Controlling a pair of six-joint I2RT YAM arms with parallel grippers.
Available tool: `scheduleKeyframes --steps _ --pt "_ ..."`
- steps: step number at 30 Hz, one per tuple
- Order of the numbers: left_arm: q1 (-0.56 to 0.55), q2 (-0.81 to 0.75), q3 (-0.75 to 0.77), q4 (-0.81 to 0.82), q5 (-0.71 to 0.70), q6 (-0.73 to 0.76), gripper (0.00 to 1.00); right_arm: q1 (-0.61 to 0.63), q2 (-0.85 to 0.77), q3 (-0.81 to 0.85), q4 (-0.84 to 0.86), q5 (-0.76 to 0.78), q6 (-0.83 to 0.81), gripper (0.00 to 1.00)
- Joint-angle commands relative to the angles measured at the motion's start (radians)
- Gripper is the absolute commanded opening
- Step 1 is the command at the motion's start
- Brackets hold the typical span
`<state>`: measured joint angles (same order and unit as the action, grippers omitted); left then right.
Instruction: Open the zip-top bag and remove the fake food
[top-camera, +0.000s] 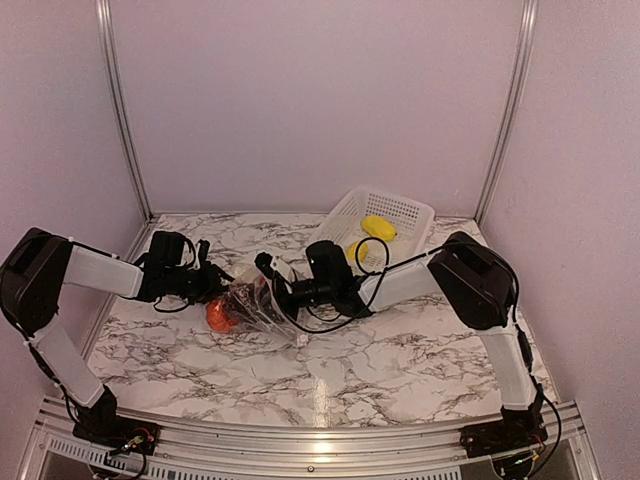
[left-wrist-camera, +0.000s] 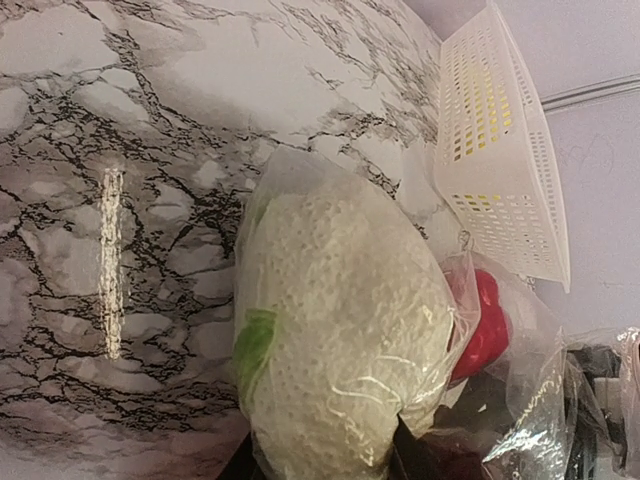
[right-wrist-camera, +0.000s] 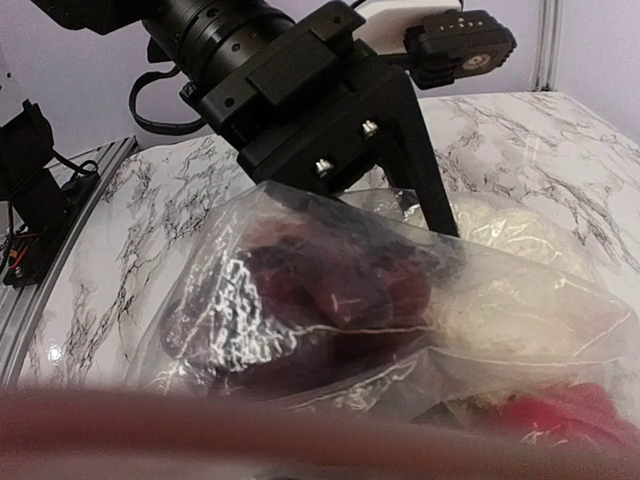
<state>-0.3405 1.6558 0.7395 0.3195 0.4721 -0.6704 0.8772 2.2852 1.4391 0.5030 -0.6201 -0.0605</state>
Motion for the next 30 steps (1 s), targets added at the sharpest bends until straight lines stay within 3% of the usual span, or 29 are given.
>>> scheduleKeyframes --steps 1,6,9,22,30 --pt "-0.03 0.037 -0.01 -0.024 0.053 -0.011 0.19 0.01 0.018 -0.003 -0.035 -0.011 -0.012 0.54" --pt "-0.028 0.018 -0.014 -0.036 0.027 -0.016 0.0 -0.006 -0.043 -0.09 0.005 -0.003 0.005 0.33" --pt "-0.024 0.014 -0.013 -0.041 0.015 -0.024 0.0 -0.018 -0.079 -0.134 0.014 0.001 0.007 0.23" --pt "0.007 -0.025 -0.019 -0.096 -0.038 -0.012 0.0 -0.052 -0.205 -0.295 0.043 0.018 0.017 0.04" --pt "0.023 -0.036 -0.03 -0.102 -0.051 -0.007 0.0 -0.052 -0.26 -0.362 0.028 0.045 0.012 0.0"
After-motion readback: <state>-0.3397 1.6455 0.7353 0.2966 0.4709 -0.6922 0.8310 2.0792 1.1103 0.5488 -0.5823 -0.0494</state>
